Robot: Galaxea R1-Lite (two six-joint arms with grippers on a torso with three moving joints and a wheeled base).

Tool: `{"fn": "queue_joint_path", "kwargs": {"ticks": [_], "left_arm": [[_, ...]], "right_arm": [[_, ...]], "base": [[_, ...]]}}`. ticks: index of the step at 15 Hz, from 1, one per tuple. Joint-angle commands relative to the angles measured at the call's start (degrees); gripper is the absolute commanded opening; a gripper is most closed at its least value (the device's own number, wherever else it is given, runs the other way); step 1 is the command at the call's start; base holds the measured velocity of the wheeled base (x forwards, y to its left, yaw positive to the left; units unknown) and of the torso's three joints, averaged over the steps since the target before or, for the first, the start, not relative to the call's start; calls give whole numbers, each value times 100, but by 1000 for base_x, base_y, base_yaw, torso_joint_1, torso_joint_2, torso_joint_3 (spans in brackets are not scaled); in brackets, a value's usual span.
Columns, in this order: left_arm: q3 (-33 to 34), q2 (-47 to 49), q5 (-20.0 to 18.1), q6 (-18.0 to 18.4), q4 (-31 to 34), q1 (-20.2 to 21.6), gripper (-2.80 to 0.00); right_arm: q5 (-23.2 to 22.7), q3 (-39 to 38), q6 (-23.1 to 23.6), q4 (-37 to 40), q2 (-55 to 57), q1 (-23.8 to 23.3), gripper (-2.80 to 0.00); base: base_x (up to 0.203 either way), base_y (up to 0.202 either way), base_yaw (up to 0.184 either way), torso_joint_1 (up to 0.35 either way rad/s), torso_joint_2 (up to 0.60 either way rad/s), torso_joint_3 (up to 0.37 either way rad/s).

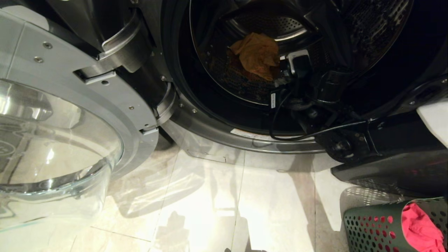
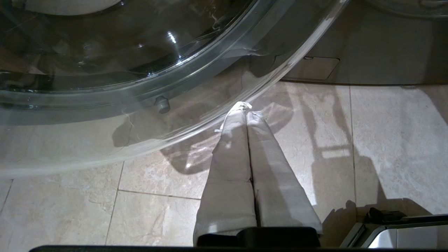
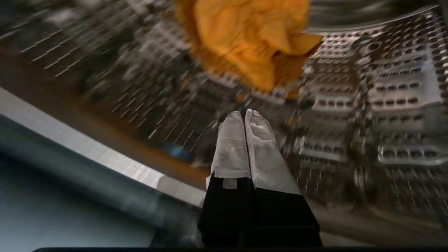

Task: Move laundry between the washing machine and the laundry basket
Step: Pick a cloth and place it into the basket

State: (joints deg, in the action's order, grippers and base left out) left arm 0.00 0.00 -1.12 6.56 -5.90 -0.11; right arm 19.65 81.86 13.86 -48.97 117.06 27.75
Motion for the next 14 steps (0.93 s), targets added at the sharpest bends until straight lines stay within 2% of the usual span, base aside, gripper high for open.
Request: {"fn": "queue_joint_path", "kwargs": {"ticks": [1,4,6,7,9,14], "left_arm": [[229,0,-2,12,-8,2,-280],[229,0,-2,12,-8,2,-280],[229,0,-2,21,-8,2,-280],[229,0,-2,21,-8,2,-280],[229,0,-2,21,-8,2,-280],[229,0,-2,21,-8,2,-280]], "right_arm": [[26,906,-27,104,627,-187,-280],[130,2545,-199,845,1208,-305,-280],[179,3194,-631,1675,1513,-379,-280],[198,3182,-912,1871,1598,-409,-280],[210,3170,-1165,1892,1573,-435,-280],[171,3166,-1249,1914,1287,-428,-280]], "base": [[0,0,0,0,0,0],[0,0,0,0,0,0],[0,0,0,0,0,0],[0,0,0,0,0,0],[0,0,0,0,0,0],[0,0,0,0,0,0]]}}
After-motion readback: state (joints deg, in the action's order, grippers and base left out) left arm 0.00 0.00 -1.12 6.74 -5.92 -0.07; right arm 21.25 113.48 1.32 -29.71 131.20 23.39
